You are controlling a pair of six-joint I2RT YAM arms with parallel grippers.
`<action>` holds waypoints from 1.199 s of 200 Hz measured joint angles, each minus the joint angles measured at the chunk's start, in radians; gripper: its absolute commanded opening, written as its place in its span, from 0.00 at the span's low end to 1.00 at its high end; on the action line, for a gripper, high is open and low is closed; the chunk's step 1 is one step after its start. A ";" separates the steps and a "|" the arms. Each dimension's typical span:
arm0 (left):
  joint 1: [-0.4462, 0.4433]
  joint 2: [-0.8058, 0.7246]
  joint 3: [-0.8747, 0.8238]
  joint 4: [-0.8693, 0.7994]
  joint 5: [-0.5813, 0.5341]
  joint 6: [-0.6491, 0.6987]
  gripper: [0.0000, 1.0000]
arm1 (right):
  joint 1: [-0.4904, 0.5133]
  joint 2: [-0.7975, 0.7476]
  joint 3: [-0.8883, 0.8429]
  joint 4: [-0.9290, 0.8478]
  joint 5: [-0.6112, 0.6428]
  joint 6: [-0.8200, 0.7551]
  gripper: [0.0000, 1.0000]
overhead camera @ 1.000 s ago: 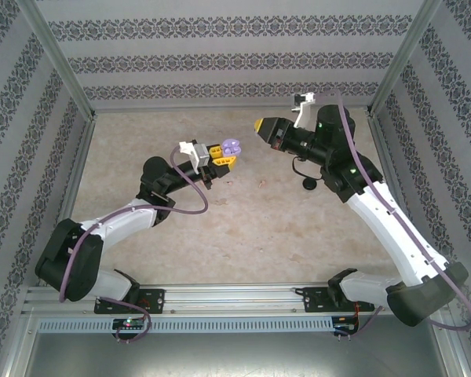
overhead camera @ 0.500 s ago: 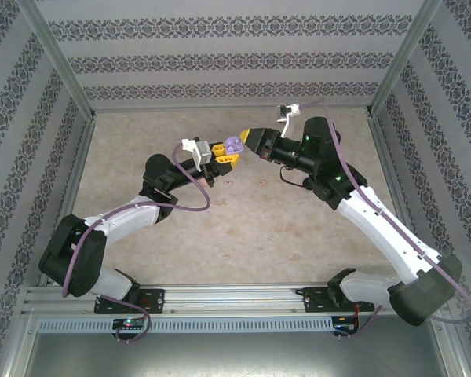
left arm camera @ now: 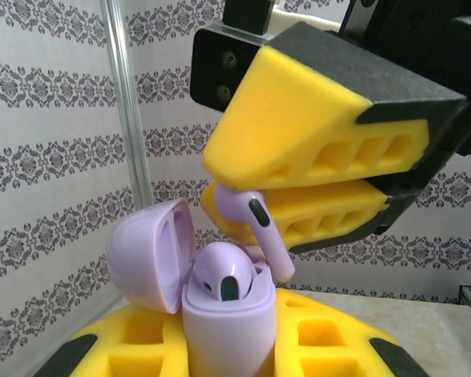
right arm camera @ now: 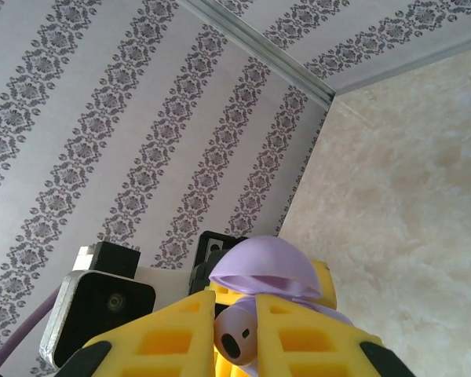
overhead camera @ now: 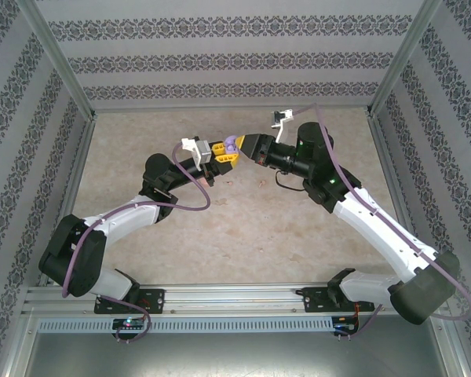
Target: Insert the wireless bluetooth earbuds into the charging case
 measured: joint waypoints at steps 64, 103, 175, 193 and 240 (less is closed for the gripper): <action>0.000 0.000 0.000 -0.004 -0.002 0.000 0.00 | 0.011 0.000 0.000 0.007 0.021 -0.011 0.16; 0.000 0.000 0.000 -0.006 -0.005 0.001 0.00 | 0.013 -0.007 0.000 0.017 0.047 -0.011 0.16; -0.007 0.000 0.000 -0.006 -0.002 0.002 0.00 | 0.031 -0.057 -0.030 0.111 0.144 -0.011 0.16; -0.007 -0.001 0.000 -0.006 -0.002 0.004 0.00 | 0.042 -0.046 -0.037 0.120 0.152 -0.011 0.16; -0.007 -0.014 0.000 -0.009 -0.002 0.009 0.00 | 0.058 -0.026 -0.056 0.129 0.166 -0.010 0.16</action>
